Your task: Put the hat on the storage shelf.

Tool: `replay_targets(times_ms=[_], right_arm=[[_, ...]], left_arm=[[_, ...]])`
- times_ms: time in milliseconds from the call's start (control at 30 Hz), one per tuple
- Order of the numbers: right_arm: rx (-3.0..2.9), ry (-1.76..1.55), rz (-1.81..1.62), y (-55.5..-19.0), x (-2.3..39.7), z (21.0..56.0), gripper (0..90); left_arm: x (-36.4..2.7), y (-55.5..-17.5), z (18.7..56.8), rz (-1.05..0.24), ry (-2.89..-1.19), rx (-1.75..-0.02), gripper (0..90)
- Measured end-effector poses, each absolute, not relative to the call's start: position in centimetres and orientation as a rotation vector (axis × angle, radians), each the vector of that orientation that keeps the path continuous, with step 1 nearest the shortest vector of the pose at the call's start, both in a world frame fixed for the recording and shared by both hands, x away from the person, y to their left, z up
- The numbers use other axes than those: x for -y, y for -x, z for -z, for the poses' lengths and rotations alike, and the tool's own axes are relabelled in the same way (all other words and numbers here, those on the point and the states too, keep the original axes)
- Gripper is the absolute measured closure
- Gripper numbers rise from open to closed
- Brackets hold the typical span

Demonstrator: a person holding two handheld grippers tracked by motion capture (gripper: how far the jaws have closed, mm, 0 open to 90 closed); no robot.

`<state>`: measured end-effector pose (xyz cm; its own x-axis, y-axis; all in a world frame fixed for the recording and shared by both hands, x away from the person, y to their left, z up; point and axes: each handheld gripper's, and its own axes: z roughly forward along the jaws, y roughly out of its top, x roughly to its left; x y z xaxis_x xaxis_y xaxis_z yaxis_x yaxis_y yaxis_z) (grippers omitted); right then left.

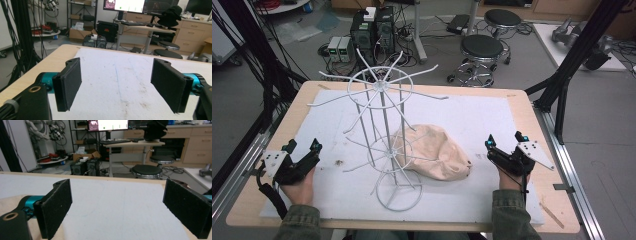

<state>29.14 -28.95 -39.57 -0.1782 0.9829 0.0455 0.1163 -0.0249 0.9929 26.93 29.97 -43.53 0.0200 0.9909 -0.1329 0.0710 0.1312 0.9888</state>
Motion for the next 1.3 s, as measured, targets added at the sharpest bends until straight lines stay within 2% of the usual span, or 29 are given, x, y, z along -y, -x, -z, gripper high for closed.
replay_targets(times_ms=[633,933,1300], right_arm=[[-1.543,-1.052,-1.423,-31.8,24.7,33.4,7.7],[-1.674,-1.000,-1.563,-34.0,22.5,31.9,7.7],[-1.767,-0.940,-1.529,-36.7,18.8,30.8,7.7]], left_arm=[[-30.5,-26.4,43.5,-1.057,-1.110,-1.332,24.9],[-30.1,-26.4,43.5,-1.047,-1.115,-1.324,24.9],[-30.3,-26.4,43.5,-1.038,-1.104,-1.327,25.0]])
